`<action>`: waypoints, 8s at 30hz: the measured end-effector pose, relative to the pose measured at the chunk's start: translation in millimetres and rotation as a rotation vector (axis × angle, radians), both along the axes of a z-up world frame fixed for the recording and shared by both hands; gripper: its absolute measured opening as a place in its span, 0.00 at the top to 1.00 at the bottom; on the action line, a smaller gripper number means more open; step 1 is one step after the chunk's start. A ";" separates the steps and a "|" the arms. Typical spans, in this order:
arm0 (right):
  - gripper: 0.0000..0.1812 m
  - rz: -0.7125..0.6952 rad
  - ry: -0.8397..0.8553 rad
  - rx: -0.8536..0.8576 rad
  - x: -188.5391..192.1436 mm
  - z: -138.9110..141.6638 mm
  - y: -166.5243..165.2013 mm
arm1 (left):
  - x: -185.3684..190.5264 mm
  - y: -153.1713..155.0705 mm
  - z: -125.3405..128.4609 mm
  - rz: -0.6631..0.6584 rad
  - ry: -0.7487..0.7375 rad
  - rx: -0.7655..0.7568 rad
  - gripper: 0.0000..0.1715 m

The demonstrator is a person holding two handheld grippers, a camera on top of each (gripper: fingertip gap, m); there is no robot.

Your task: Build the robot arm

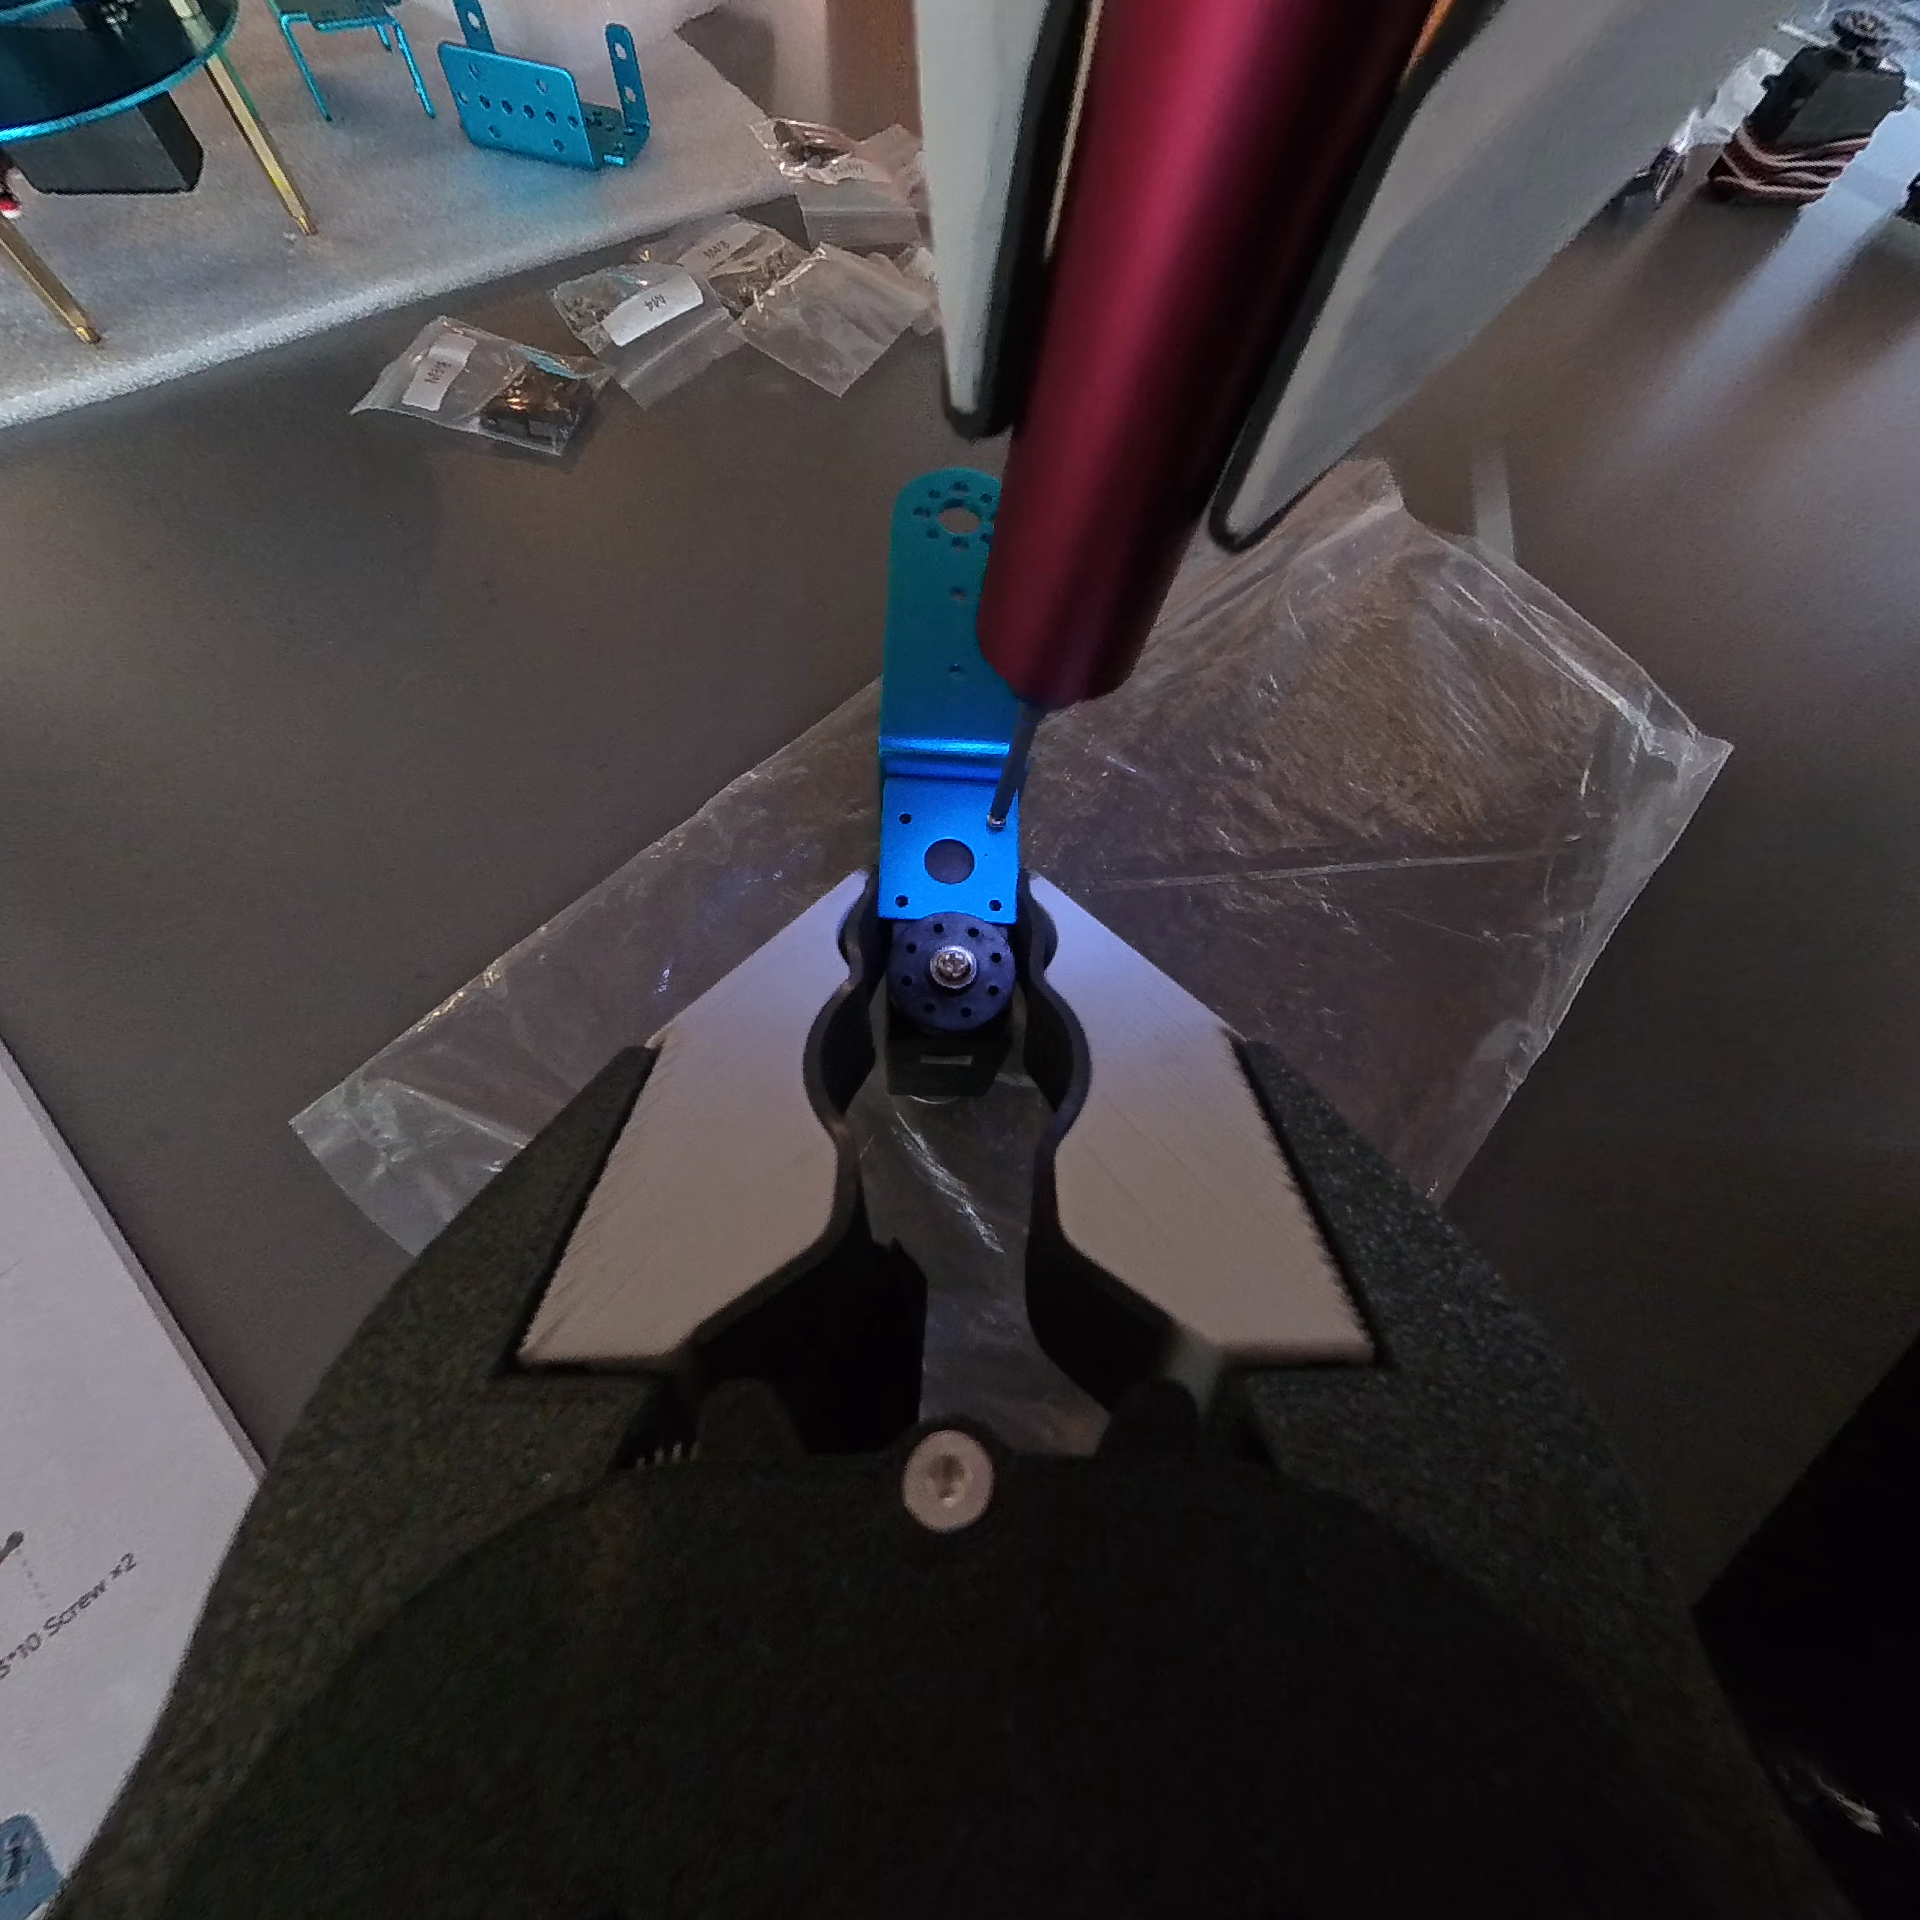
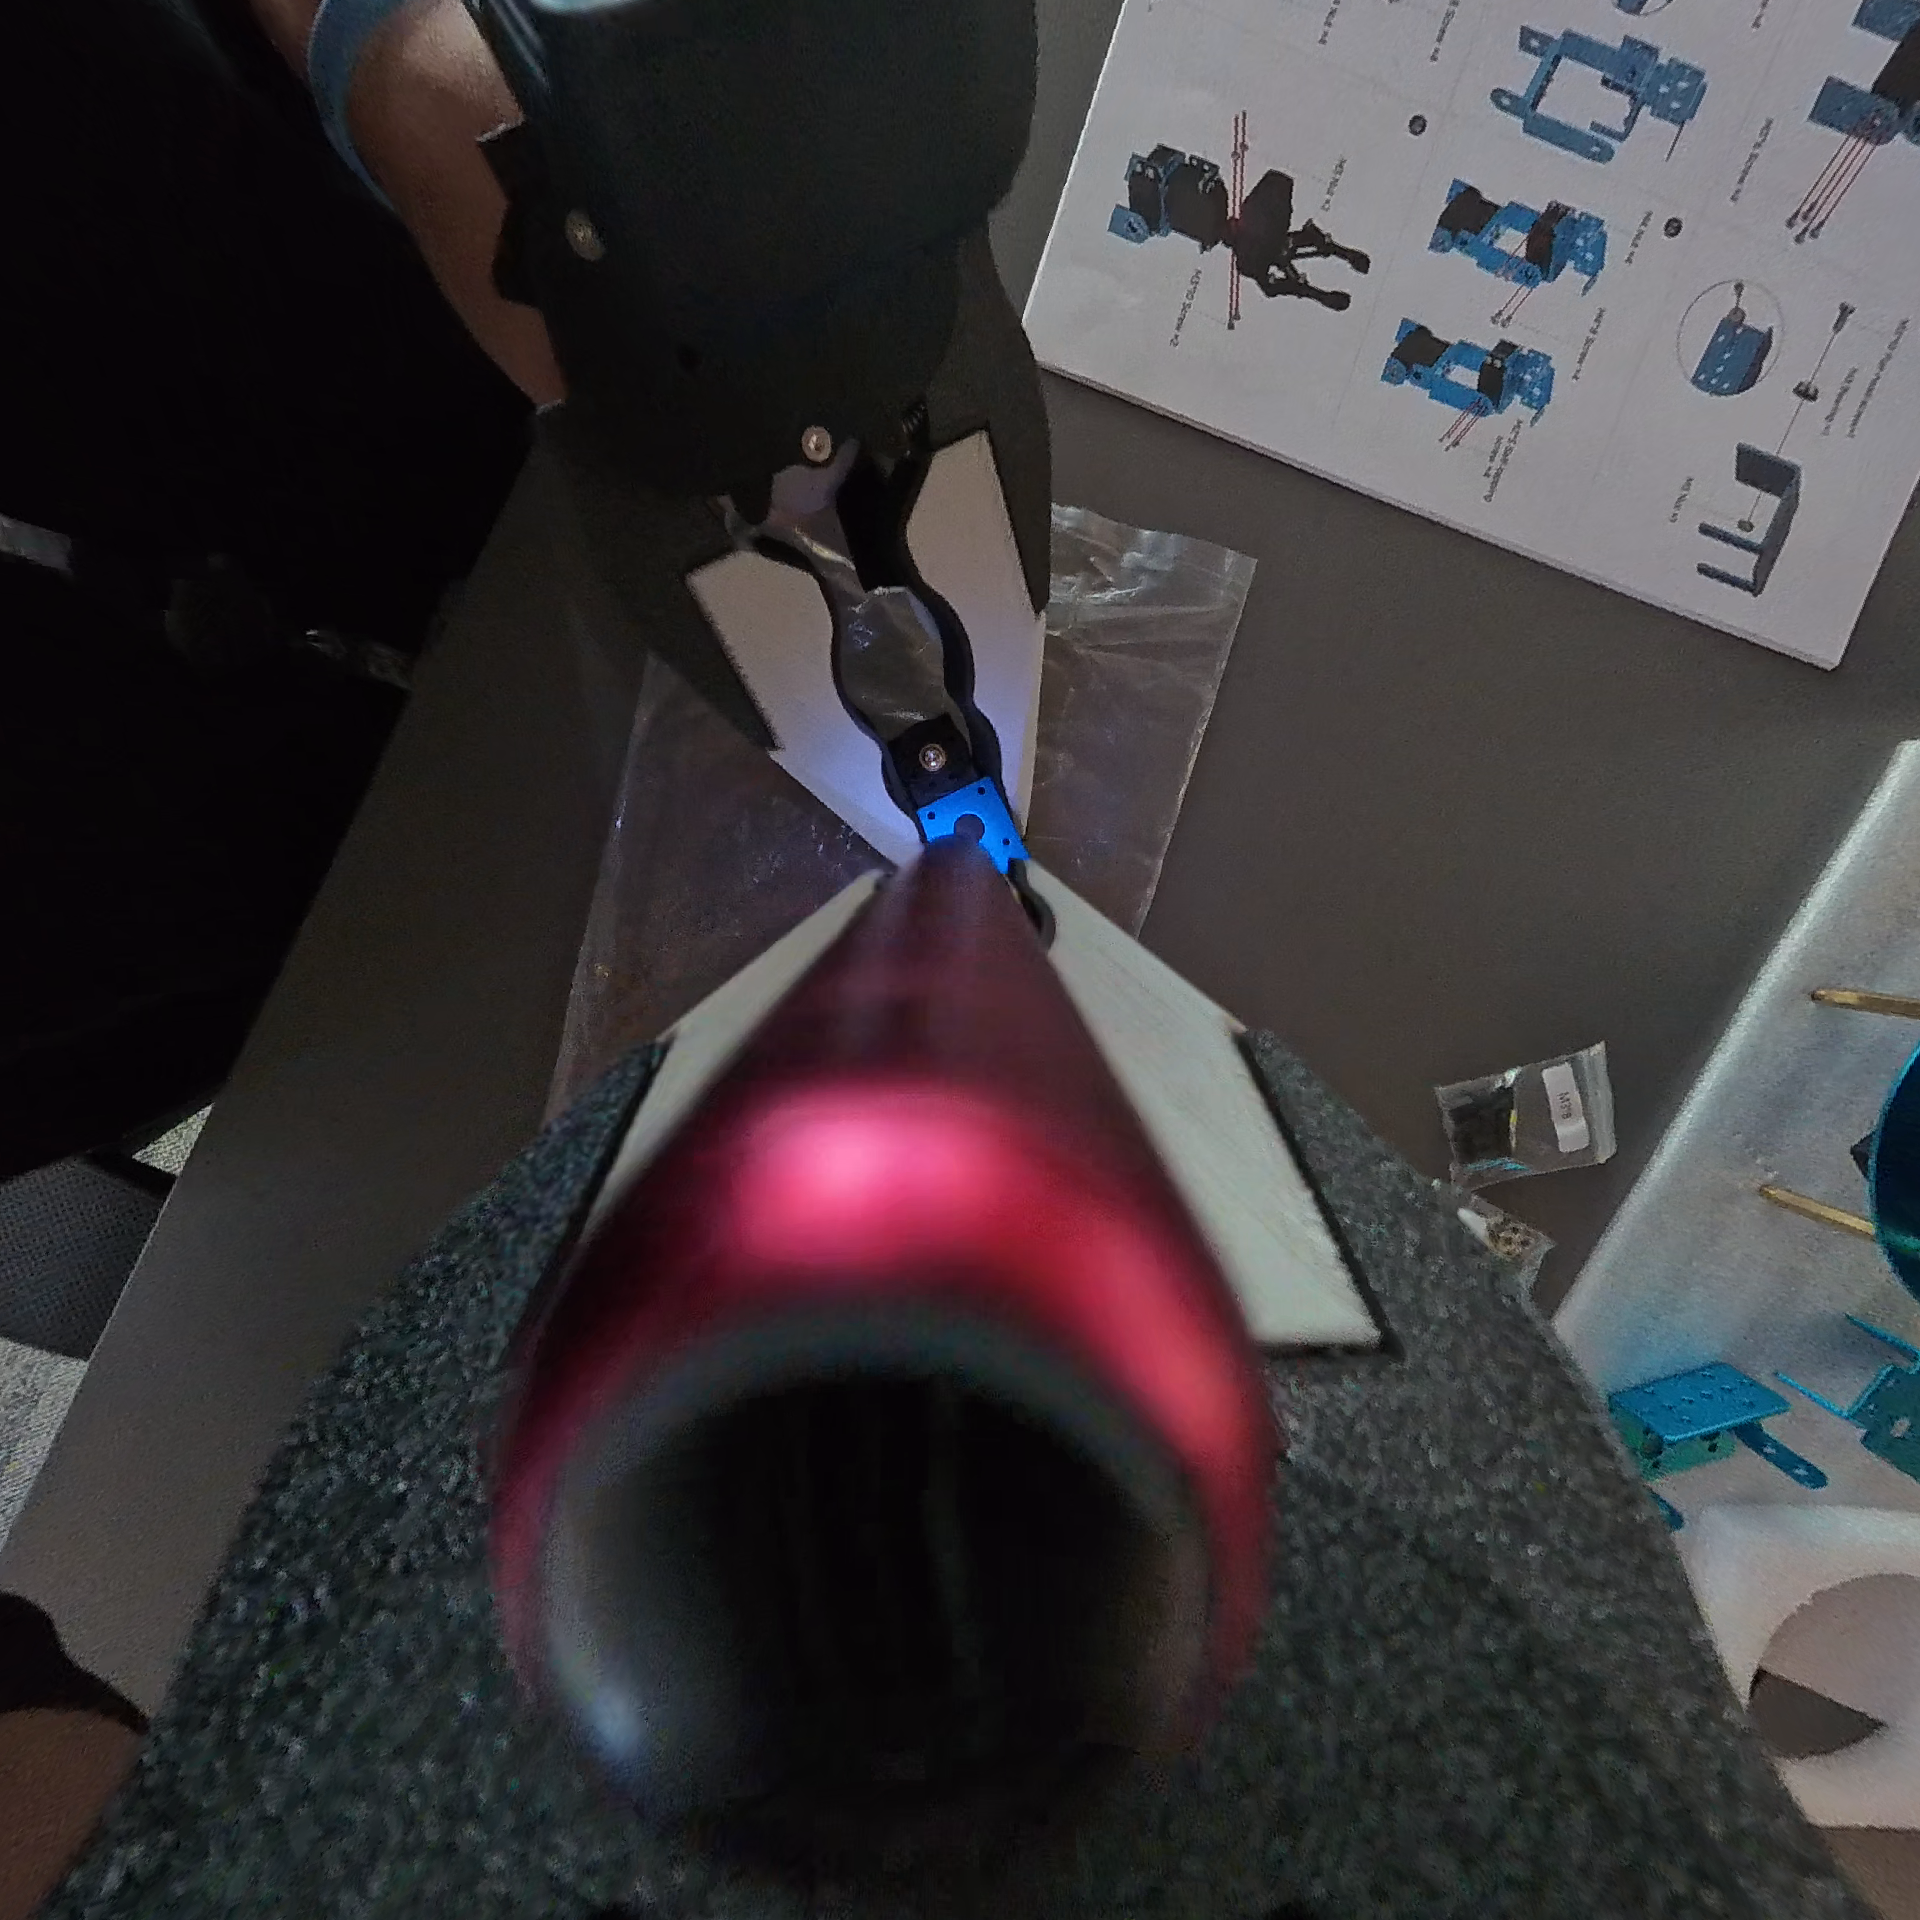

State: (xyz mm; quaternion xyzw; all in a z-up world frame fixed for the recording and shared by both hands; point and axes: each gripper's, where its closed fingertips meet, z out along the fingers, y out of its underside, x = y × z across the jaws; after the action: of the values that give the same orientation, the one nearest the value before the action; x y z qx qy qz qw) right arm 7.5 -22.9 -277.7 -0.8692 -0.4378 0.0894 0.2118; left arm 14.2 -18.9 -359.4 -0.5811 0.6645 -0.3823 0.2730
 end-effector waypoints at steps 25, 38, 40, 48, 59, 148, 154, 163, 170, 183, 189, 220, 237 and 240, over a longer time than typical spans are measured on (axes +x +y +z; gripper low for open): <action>0.86 -0.029 -0.032 -0.005 9.4 -1.8 -9.1 | 0.4 -0.7 -0.3 -0.023 0.003 -0.020 0.86; 0.87 -0.011 -0.083 -0.063 7.2 -1.8 -5.6 | 0.7 -0.3 -0.7 -0.025 0.004 -0.022 0.86; 0.87 -0.006 -0.082 -0.065 6.8 -1.9 -5.8 | 0.8 0.0 -0.7 -0.024 0.004 -0.022 0.86; 0.88 0.080 -0.133 -0.147 2.8 -1.5 1.2 | 0.7 -0.1 -0.7 -0.029 0.002 -0.026 0.86; 0.88 0.110 -0.133 -0.152 3.1 -1.8 1.3 | 0.5 -0.2 -0.7 -0.027 0.001 -0.032 0.86; 0.88 0.250 -0.112 -0.053 4.0 -2.3 -3.2 | 0.0 -1.7 -1.1 -0.046 0.006 -0.051 0.86; 0.88 0.234 -0.110 -0.071 3.9 -2.5 -3.8 | 0.0 -1.7 -1.3 -0.050 0.007 -0.049 0.87; 0.88 0.273 -0.098 -0.080 1.7 -2.7 -5.7 | -3.5 -4.9 0.0 -0.080 0.017 -0.046 0.86; 0.87 0.257 -0.105 -0.087 1.9 -2.7 -5.8 | 11.2 -11.0 43.2 -0.075 -0.186 -0.015 0.75; 0.86 0.244 -0.146 -0.056 3.3 -1.2 -2.3 | 23.5 -19.4 44.6 -0.122 -0.215 -0.013 0.89; 0.87 0.267 -0.141 -0.041 0.9 -0.8 -4.4 | 23.2 -20.4 44.1 -0.133 -0.215 -0.006 0.89; 0.87 0.214 -0.044 -0.072 11.2 -1.3 0.9 | 29.3 -16.4 41.6 -0.153 -0.202 -0.025 0.91; 0.85 -0.247 0.283 0.378 55.9 61.1 -100.1 | 56.0 -82.8 81.5 -0.676 -0.101 0.319 0.91; 0.88 -0.366 0.330 0.418 72.8 39.7 -144.5 | 64.1 -105.6 57.3 -0.842 0.021 0.369 0.91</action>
State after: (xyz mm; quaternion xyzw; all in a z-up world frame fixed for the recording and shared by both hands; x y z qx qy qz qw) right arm 80.3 -167.4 -238.0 -0.8449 -0.2430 0.0976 0.4664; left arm 78.3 -124.5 -302.1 -0.2061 0.9025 -0.3291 0.1862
